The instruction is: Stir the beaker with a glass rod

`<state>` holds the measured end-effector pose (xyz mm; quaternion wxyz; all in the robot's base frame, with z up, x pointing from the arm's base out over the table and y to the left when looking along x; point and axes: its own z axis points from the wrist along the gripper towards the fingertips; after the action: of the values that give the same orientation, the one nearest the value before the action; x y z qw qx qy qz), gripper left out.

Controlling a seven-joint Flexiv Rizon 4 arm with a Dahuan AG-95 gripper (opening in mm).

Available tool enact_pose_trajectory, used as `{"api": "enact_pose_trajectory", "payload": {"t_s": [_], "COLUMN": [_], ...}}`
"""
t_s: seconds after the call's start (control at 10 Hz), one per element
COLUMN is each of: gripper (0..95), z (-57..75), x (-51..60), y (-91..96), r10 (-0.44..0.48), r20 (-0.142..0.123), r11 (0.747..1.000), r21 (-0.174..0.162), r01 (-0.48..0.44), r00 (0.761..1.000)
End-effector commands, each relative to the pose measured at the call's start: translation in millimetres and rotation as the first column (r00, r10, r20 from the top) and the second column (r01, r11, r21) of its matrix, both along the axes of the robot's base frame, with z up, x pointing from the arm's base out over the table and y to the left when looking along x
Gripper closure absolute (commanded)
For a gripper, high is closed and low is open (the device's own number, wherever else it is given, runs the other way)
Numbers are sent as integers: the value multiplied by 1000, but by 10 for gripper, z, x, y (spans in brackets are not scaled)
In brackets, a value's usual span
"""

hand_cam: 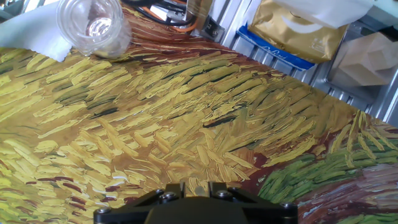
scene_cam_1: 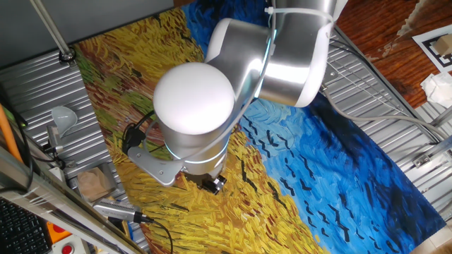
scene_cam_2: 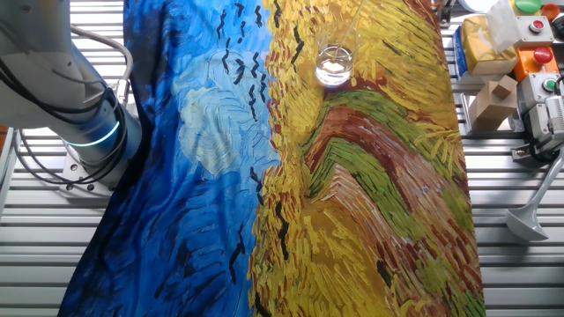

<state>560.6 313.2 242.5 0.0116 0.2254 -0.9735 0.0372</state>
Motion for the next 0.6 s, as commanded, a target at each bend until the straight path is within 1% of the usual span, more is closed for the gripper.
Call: {"api": "enact_pose_trajectory", "payload": {"t_s": [0.1,0.2,0.6], "gripper": [950,950,950], "z": [-2,-4,-4], "x": [1,2,2], "y": [-2,-2,-2], "r10": [3,12,13], "r20": [1,3,3], "r11": [1000,1000,1000], "r21": [-8,-28,-27], "r01": [-3,-12,-13], "r00": [1000,1000,1000]}}
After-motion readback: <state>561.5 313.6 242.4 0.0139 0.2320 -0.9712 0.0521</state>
